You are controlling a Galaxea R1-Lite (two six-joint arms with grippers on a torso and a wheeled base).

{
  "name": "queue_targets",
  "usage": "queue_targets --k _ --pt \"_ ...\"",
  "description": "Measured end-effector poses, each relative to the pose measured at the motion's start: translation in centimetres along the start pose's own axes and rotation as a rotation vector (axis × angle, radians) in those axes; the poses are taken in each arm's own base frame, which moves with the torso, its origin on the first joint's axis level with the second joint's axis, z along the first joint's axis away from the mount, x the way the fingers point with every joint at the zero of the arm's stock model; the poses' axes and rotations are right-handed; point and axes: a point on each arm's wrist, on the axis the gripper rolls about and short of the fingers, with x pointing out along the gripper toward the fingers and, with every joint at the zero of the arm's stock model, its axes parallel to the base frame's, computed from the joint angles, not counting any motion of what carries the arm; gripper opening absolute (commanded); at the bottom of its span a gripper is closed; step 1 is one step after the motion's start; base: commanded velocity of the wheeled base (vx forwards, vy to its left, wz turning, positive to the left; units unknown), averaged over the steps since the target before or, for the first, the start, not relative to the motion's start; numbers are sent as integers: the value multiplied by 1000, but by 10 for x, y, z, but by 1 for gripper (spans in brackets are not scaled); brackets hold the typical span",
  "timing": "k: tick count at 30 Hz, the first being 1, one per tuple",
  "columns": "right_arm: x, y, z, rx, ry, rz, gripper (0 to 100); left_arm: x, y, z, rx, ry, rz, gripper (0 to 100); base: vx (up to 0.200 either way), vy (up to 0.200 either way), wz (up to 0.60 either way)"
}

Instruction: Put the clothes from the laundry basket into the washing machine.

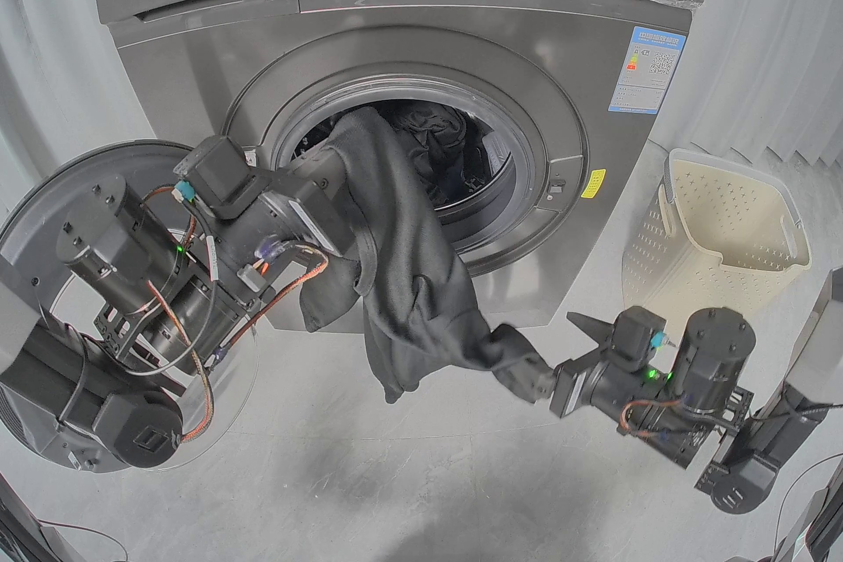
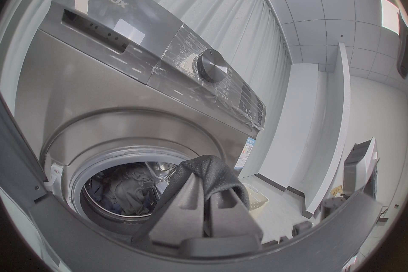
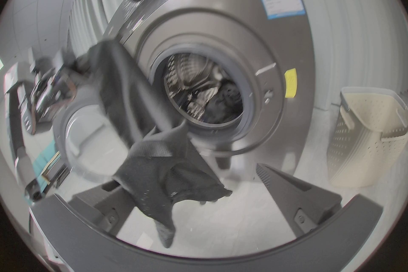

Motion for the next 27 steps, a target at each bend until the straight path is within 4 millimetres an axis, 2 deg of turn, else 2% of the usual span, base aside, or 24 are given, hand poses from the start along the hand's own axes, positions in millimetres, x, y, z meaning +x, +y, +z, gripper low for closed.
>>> queue_targets --k 5,12,15,22,27 --pt "-5 12 -17 -25 72 50 100 4 0 0 6 -11 -3 0 0 0 0" --pt "20 33 -30 -35 75 116 100 5 -3 3 21 -24 -11 0 0 0 0" --pt "23 42 -43 -39 111 138 100 5 -5 9 25 -42 -16 0 0 0 0" --pt "7 36 -81 -50 288 115 100 5 -7 18 30 -66 -22 0 0 0 0" --pt "4 30 -85 -55 304 98 100 4 -7 20 32 -73 -24 0 0 0 0"
